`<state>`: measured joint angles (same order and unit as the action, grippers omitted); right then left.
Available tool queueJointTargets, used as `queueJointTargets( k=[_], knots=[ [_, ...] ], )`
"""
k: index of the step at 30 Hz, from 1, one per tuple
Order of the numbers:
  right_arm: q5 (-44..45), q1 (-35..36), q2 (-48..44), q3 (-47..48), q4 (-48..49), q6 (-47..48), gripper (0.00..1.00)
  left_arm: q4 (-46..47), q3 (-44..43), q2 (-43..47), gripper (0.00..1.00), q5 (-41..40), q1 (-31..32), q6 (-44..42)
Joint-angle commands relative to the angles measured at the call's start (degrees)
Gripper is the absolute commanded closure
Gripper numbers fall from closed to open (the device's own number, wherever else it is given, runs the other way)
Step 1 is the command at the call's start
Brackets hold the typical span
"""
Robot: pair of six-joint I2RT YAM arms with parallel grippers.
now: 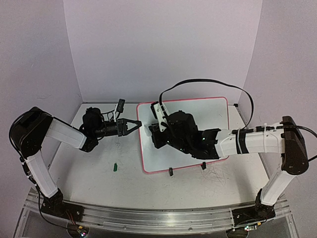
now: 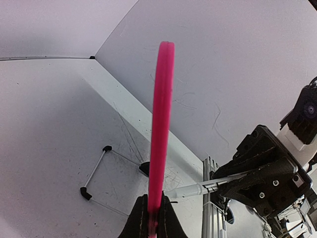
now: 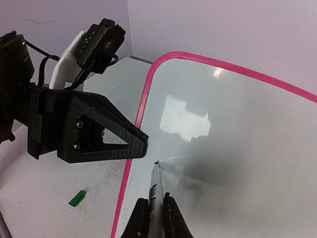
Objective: Write a sentence on the whiteboard
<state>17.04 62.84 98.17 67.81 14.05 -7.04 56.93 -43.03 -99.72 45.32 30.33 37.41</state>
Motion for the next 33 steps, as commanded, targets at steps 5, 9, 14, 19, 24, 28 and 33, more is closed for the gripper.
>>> queueJointTargets(
  k=[5,9,14,19,24,28,33],
  knots=[
    [1.32,1.01,-0.12,-0.99,-0.01,-1.43,1.00,0.47,-1.39,2.08,1.00,1.46,-0.09,2.03],
    [1.39,1.49,-0.08,-1.56,-0.08,-2.08,1.00,0.52,-1.40,2.24,1.00,1.50,-0.07,2.03],
    [1.44,2.20,-0.16,-2.23,-0.07,-2.99,1.00,0.51,-1.34,2.25,1.00,1.55,-0.09,1.99],
    [1.44,2.86,0.51,-2.59,-0.07,-3.87,1.00,0.52,-1.30,2.37,1.00,1.58,-0.08,2.05],
    [1.53,3.31,1.05,-2.55,-0.07,-4.30,1.00,0.52,-1.07,2.59,1.00,1.62,-0.09,2.03],
    [2.06,3.30,1.07,-2.35,-0.07,-4.28,1.00,0.53,-0.94,2.59,1.00,1.63,-0.08,2.04],
    [1.56,3.34,-2.38,-2.47,0.38,-4.44,1.00,0.52,-0.82,2.57,1.00,1.58,-0.09,1.92]
  ],
)
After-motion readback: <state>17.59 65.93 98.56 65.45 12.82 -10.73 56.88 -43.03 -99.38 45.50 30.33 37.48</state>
